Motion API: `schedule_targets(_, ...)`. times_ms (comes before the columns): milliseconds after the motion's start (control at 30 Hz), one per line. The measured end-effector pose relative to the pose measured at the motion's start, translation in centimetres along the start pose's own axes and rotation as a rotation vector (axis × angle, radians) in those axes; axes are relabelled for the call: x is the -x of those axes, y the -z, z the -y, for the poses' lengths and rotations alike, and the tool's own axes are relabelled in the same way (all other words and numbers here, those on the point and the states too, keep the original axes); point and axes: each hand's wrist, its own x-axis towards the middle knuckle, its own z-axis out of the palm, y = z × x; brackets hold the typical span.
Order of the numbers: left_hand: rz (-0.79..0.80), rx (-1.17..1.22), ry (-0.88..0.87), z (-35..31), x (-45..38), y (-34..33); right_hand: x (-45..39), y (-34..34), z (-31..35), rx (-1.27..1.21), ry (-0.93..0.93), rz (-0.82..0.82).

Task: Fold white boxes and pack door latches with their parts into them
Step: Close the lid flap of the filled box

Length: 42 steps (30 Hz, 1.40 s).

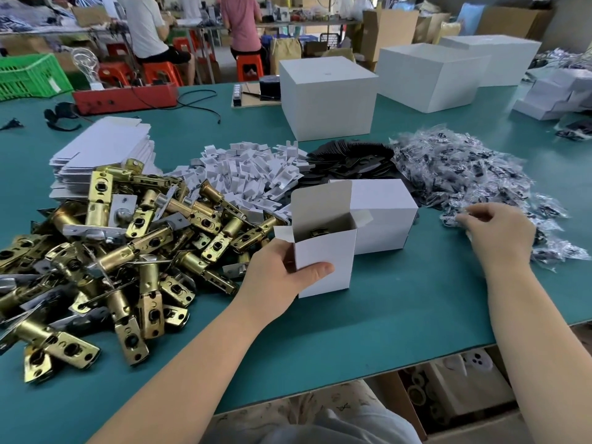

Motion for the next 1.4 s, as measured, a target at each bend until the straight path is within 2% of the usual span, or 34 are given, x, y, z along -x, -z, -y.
schedule_targets(233, 0.008, 0.002, 0.010, -0.2, 0.0, 0.0, 0.5, 0.5, 1.6, -0.266, 0.010, -0.180)
schedule_targets(367, 0.014, 0.020, 0.024, -0.1, 0.0, 0.0, 2.4, 2.4, 5.3, -0.720, 0.047, -0.262)
schedule_targets(467, 0.013, 0.064, 0.069, -0.1, -0.1, -0.1, 5.6, 3.9, 9.4, -1.019, 0.232, -0.138)
schedule_targets(567, 0.010, 0.071, 0.097, 0.3, -0.1, -0.2, 8.8, 4.1, 13.1, -1.133, 0.410, 0.048)
schedule_targets(733, 0.011, 0.039, 0.118, 0.4, -0.2, -0.3, 11.7, 1.6, 15.7, -1.095, 0.501, 0.193)
schedule_targets(833, 0.023, 0.010, 0.118, 0.4, -0.2, -0.3, 11.9, 0.7, 15.9, -1.061, 0.508, 0.213)
schedule_targets(1000, 0.027, 0.008, 0.124, 0.4, -0.2, -0.2, 9.8, 1.3, 14.9, -1.245, 0.295, 0.117)
schedule_targets(1200, 0.042, 0.037, 0.144, 0.2, -0.3, -0.2, 10.7, 0.3, 14.5, -0.895, 0.679, 0.019)
schedule_targets(1400, 0.035, -0.040, 0.119, -0.1, -0.3, -0.1, 10.5, 0.2, 13.5, -0.656, 0.732, 0.055)
